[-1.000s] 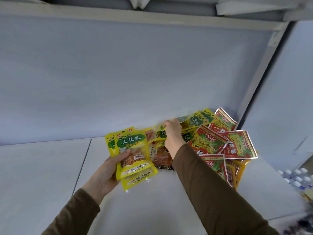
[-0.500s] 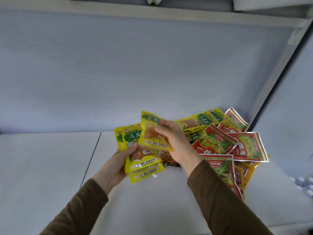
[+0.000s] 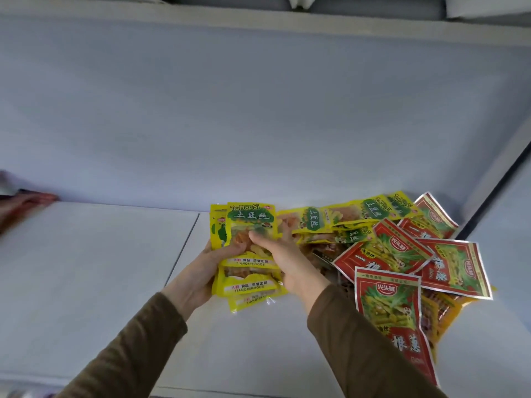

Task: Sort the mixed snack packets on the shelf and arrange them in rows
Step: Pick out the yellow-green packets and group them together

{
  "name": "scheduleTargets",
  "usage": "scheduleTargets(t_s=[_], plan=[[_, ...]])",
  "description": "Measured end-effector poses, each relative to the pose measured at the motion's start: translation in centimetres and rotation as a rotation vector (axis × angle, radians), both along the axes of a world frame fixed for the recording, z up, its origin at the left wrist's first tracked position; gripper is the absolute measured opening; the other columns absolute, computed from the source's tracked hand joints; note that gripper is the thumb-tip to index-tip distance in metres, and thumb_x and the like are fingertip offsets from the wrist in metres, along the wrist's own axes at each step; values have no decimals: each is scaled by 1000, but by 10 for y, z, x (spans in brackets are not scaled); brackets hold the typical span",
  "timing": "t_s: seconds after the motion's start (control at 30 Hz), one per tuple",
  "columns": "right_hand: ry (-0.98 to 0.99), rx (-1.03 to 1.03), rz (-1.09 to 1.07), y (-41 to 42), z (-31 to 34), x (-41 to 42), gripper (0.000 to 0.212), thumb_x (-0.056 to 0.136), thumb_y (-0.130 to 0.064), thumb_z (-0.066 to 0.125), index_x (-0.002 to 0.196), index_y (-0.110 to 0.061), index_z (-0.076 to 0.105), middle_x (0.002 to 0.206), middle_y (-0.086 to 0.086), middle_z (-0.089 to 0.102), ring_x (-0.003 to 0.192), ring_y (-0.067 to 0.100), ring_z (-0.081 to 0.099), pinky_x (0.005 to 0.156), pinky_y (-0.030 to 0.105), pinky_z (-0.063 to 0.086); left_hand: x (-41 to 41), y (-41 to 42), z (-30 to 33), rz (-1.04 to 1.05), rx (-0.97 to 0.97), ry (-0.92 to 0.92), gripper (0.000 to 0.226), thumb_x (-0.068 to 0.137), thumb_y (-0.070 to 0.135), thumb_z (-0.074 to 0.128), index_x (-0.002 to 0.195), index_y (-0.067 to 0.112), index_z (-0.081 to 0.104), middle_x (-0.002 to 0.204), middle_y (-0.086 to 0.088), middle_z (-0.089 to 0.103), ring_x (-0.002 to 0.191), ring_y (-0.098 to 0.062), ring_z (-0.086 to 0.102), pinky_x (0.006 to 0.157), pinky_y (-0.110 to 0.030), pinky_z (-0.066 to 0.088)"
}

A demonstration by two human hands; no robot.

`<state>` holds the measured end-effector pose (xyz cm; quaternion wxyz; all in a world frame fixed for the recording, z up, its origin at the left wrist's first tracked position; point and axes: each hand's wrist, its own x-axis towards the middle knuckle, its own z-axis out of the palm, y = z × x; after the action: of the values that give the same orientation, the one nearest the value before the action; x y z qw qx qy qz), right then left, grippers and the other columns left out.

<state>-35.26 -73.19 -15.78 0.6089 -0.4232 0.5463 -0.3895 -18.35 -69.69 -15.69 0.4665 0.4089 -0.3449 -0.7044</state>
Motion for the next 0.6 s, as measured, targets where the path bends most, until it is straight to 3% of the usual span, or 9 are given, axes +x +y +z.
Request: scheduleTargets(t_s=[0.07, 0.17, 0.37, 0.47, 0.6], plan=[[-86, 126, 127, 0, -1, 6, 108, 68, -60, 85, 156, -34, 30, 156, 0, 42, 141, 28, 45, 116, 52, 36, 10, 1, 2, 69, 20, -23, 48, 90, 14, 72, 136, 8, 60, 124, -25, 70, 108, -46, 70, 79, -50, 63], [-276, 131, 291, 5, -5, 29, 74, 75, -44, 86, 139, -21, 56, 129, 12, 69, 118, 34, 67, 104, 58, 49, 31, 5, 6, 115, 30, -71, 47, 88, 17, 73, 133, 7, 62, 121, -27, 71, 102, -45, 71, 78, -49, 64], [-380, 76, 266, 18, -9, 112, 72, 76, -16, 84, 139, -16, 48, 130, 23, 65, 114, 45, 66, 97, 66, 50, 103, 18, 9, 119, 63, -135, 41, 94, 29, 66, 127, 6, 67, 114, -25, 74, 89, -38, 75, 72, -43, 64], [-381, 31, 256, 23, -14, 164, 70, 75, -12, 86, 135, -19, 50, 124, 22, 68, 110, 44, 68, 94, 67, 52, 157, 27, 11, 125, 42, -180, 47, 92, 36, 70, 127, 6, 67, 115, -23, 74, 97, -40, 75, 81, -46, 64], [-443, 4, 174, 32, -20, 245, 64, 77, -8, 84, 131, -23, 51, 120, 17, 71, 104, 41, 71, 88, 65, 55, 237, 41, 9, 236, -22, -237, 58, 88, 28, 78, 141, 17, 55, 119, -17, 75, 105, -41, 73, 97, -56, 56]])
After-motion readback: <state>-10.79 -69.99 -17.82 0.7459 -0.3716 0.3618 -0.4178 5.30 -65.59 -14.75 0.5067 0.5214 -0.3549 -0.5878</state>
